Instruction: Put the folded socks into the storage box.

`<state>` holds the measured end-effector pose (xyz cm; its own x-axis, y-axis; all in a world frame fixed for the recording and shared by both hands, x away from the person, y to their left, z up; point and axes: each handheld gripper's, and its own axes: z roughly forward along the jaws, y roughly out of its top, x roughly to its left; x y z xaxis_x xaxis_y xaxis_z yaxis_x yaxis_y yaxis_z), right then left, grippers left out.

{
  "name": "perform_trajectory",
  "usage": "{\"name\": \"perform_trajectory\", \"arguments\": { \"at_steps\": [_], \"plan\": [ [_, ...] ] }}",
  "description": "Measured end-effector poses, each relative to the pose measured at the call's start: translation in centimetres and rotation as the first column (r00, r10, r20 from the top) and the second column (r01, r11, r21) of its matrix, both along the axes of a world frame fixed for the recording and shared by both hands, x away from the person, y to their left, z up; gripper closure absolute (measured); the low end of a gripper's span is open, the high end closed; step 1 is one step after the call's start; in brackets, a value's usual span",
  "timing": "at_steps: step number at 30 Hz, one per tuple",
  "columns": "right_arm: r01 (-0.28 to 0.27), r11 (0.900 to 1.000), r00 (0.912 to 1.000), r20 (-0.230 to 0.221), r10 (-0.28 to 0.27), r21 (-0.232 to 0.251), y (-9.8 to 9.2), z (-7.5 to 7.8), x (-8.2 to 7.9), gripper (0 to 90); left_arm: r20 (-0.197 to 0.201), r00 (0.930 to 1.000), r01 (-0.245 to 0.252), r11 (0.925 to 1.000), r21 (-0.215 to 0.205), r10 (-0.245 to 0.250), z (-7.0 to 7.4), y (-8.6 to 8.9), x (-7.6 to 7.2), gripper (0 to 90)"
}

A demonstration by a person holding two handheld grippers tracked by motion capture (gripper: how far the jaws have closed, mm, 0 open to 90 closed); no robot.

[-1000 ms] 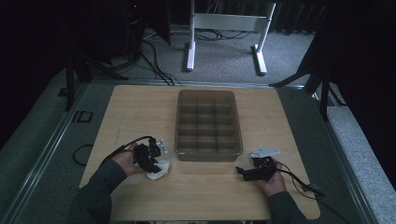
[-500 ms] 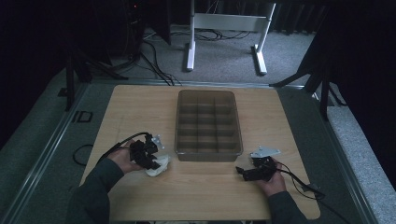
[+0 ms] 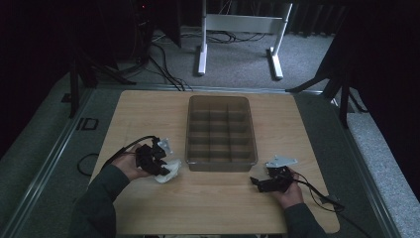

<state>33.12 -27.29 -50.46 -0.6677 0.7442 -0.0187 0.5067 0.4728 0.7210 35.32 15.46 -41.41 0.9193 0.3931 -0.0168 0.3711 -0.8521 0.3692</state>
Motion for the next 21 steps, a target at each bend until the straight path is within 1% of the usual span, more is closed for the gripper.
{"name": "perform_trajectory", "arguments": {
  "at_steps": [6, 11, 14, 21],
  "plan": [
    [0.000, 1.000, 1.0000, 0.000, 0.000, 0.000, 0.0, 0.0, 0.0, 11.6, 0.001, 1.0000, 0.008, 1.0000, -0.003, -0.008, 0.5, 0.0, 0.0, 70.6],
    [0.002, 1.000, 1.0000, -0.001, -0.002, 0.002, 0.0, 0.0, 0.0, 11.7, 0.013, 0.9999, 0.009, 0.9999, -0.007, -0.009, 1.1, 0.0, 0.1, 70.6],
    [0.001, 1.000, 1.0000, 0.000, -0.001, 0.001, 0.0, 0.0, 0.0, 11.6, 0.015, 0.9998, 0.011, 0.9997, -0.023, -0.011, 1.5, 0.0, 0.0, 70.6],
    [0.002, 1.000, 1.0000, -0.002, -0.002, 0.002, 0.0, 0.0, 0.0, 11.6, 0.021, 0.9997, 0.015, 0.9995, -0.029, -0.014, 2.0, 0.0, 0.1, 70.6]
  ]
}}
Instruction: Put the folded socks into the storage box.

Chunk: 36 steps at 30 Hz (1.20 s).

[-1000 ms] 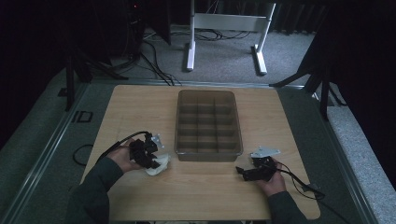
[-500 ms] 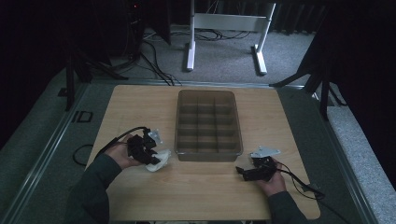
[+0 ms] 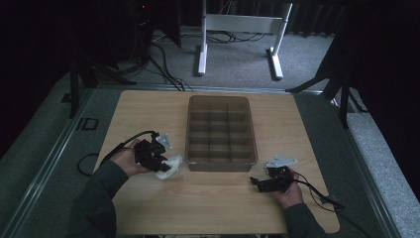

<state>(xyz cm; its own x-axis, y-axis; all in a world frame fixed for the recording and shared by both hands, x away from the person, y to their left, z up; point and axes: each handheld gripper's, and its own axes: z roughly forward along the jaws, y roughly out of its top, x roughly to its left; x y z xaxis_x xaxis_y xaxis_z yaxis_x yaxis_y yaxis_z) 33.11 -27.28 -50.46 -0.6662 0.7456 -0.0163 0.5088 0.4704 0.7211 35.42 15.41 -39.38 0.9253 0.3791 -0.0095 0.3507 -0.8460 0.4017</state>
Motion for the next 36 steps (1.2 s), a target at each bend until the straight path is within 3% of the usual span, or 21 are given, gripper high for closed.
{"name": "perform_trajectory", "arguments": {
  "at_steps": [12, 36],
  "plan": [
    [-0.001, 1.000, 1.0000, 0.001, 0.001, 0.000, 0.0, 0.0, 0.0, 11.7, 0.021, 0.9998, -0.003, 1.0000, -0.008, 0.003, 1.0, 0.1, 0.2, 70.4],
    [-0.002, 1.000, 1.0000, 0.003, 0.002, -0.002, 0.0, 0.0, 0.0, 11.6, 0.059, 0.9975, 0.038, 0.9992, -0.010, -0.038, 2.9, -1.9, 0.9, 70.4]
  ]
}}
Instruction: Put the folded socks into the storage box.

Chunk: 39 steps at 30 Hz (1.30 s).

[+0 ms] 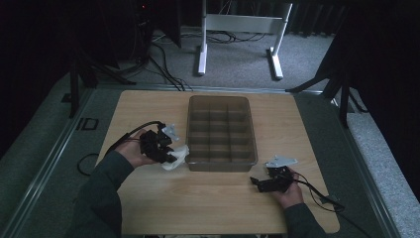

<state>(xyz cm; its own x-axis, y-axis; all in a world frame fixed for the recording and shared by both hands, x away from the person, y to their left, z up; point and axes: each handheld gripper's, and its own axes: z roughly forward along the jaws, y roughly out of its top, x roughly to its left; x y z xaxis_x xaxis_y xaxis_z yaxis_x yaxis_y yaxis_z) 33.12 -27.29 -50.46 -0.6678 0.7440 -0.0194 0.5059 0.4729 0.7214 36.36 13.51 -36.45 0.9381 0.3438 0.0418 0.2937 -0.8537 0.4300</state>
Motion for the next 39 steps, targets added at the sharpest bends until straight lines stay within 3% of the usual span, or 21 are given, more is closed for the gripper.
{"name": "perform_trajectory", "arguments": {
  "at_steps": [16, 39],
  "plan": [
    [0.001, 1.000, 1.0000, 0.000, -0.001, 0.001, 0.0, 0.0, 0.0, 11.6, 0.008, 0.9997, 0.024, 0.9997, 0.010, -0.024, 0.6, -1.6, 0.9, 70.2],
    [0.001, 1.000, 1.0000, 0.000, -0.001, 0.001, 0.0, 0.0, 0.0, 11.6, 0.021, 0.9974, 0.067, 0.9959, 0.061, -0.068, 1.3, -4.1, 1.7, 70.2]
  ]
}}
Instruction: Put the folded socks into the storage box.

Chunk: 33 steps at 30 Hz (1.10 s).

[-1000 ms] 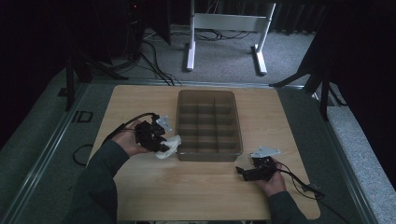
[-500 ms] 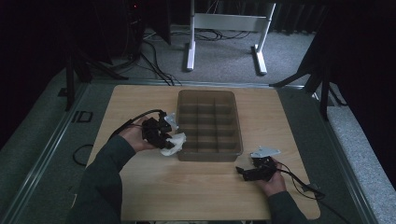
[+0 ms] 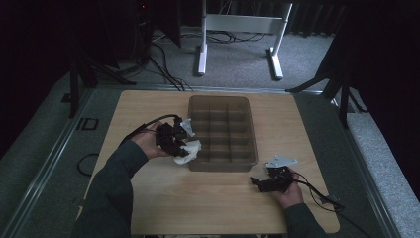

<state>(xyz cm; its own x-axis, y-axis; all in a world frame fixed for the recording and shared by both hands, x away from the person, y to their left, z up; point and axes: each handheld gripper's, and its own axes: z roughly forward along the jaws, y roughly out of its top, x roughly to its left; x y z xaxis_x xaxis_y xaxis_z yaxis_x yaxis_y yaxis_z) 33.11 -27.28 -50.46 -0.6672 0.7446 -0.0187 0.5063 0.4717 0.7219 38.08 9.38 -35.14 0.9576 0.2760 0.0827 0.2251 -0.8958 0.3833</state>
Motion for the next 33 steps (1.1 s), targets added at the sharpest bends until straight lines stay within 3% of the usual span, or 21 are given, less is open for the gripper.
{"name": "perform_trajectory", "arguments": {
  "at_steps": [7, 15, 33],
  "plan": [
    [0.000, 1.000, 1.0000, 0.000, 0.000, 0.000, 0.0, 0.0, 0.0, 11.6, 0.006, 0.9998, 0.017, 0.9999, 0.002, -0.017, 0.5, -0.7, 0.3, 70.1],
    [0.000, 1.000, 1.0000, 0.000, 0.000, 0.000, 0.0, 0.0, 0.0, 11.6, 0.004, 0.9990, 0.044, 0.9983, 0.037, -0.044, 0.4, -2.1, 0.8, 70.2],
    [-0.001, 1.000, 1.0000, 0.002, 0.001, -0.001, 0.0, 0.0, 0.0, 11.6, 0.027, 0.9930, 0.112, 0.9898, 0.088, -0.115, -1.0, -4.0, 1.5, 70.3]
  ]
}}
